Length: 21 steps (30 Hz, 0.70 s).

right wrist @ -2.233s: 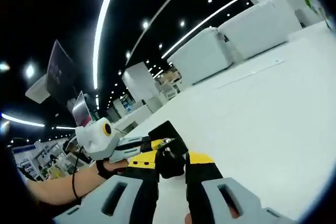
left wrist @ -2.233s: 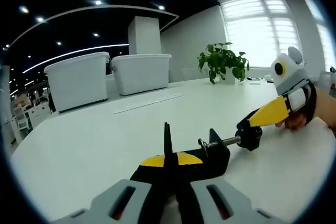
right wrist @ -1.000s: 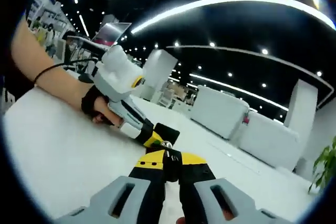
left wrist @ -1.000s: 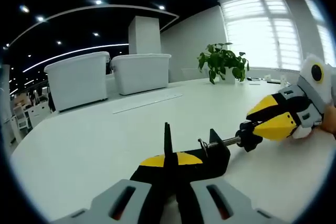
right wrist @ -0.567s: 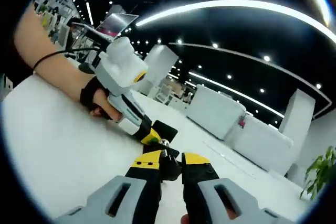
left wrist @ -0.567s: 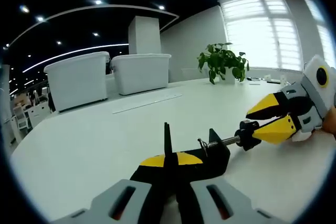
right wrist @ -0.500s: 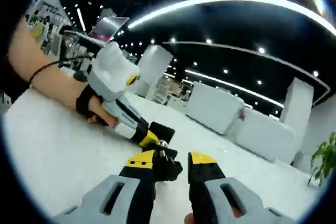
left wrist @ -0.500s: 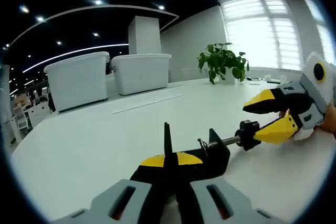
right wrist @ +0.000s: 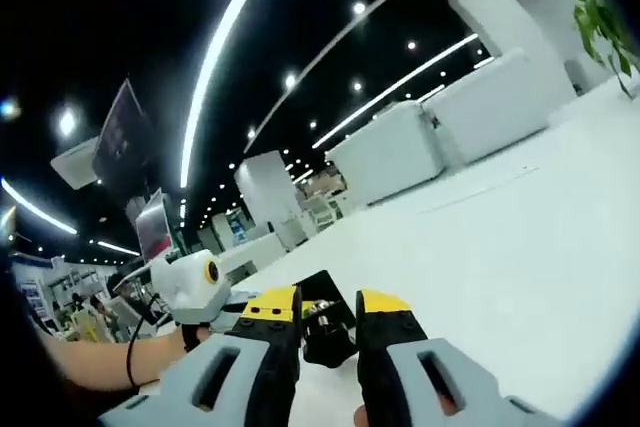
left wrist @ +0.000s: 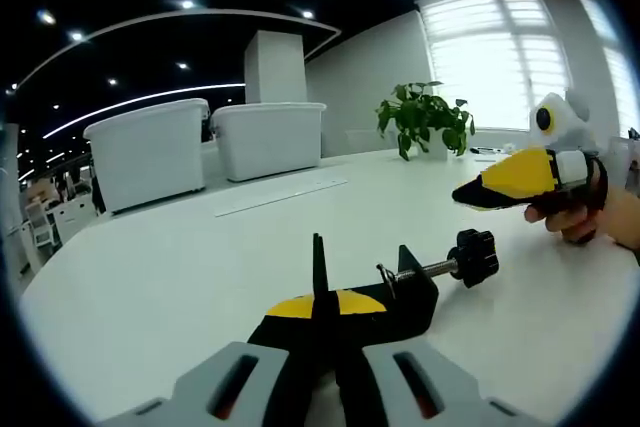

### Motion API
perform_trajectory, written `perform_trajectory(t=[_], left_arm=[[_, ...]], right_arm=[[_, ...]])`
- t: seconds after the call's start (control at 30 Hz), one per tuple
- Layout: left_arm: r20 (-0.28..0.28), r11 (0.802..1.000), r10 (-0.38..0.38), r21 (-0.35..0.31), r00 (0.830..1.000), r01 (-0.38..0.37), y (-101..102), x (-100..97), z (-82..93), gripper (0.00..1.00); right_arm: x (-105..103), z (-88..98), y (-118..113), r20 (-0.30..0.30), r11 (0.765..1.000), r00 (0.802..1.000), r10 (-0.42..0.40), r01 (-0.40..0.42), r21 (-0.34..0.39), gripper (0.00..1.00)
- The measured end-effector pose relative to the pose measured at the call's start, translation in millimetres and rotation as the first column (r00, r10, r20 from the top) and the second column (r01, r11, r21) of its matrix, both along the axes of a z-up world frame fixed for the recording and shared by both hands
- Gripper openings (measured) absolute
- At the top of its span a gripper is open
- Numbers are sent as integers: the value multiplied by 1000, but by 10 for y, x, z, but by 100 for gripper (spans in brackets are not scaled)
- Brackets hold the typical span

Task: Clamp the fixed fixture on the desktop, loosen the retaining clip, secure it to the edge of the desk, and tighten the retaining clip.

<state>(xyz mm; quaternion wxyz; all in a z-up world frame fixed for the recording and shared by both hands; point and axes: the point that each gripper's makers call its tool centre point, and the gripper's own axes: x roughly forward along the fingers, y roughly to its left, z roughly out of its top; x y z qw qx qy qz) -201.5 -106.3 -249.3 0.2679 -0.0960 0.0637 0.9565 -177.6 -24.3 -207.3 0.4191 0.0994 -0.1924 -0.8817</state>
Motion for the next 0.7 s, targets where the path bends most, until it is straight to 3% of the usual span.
perform_trajectory(t=[0.07, 0.2, 0.4, 0.6, 0.7], left_arm=[[0, 1000, 0, 0, 1000, 0, 0, -2, -1, 6], [0, 1000, 0, 0, 1000, 0, -1, -3, -1, 6], [0, 1000, 1, 0, 1000, -1, -1, -2, -2, 6], [0, 1000, 0, 0, 1000, 0, 3, -3, -2, 6], [0, 1000, 1, 0, 1000, -1, 3, -5, -3, 6]], right_arm=[[87, -69, -85, -6, 998, 999, 36, -35, 53, 18], [160, -84, -154, -39, 994, 997, 67, -64, 88, 19], [180, -219, -197, -15, 985, 997, 72, -69, 156, 20], [255, -216, -215, -19, 985, 997, 74, -70, 156, 20], [319, -197, -239, -63, 982, 995, 74, -61, 180, 19]])
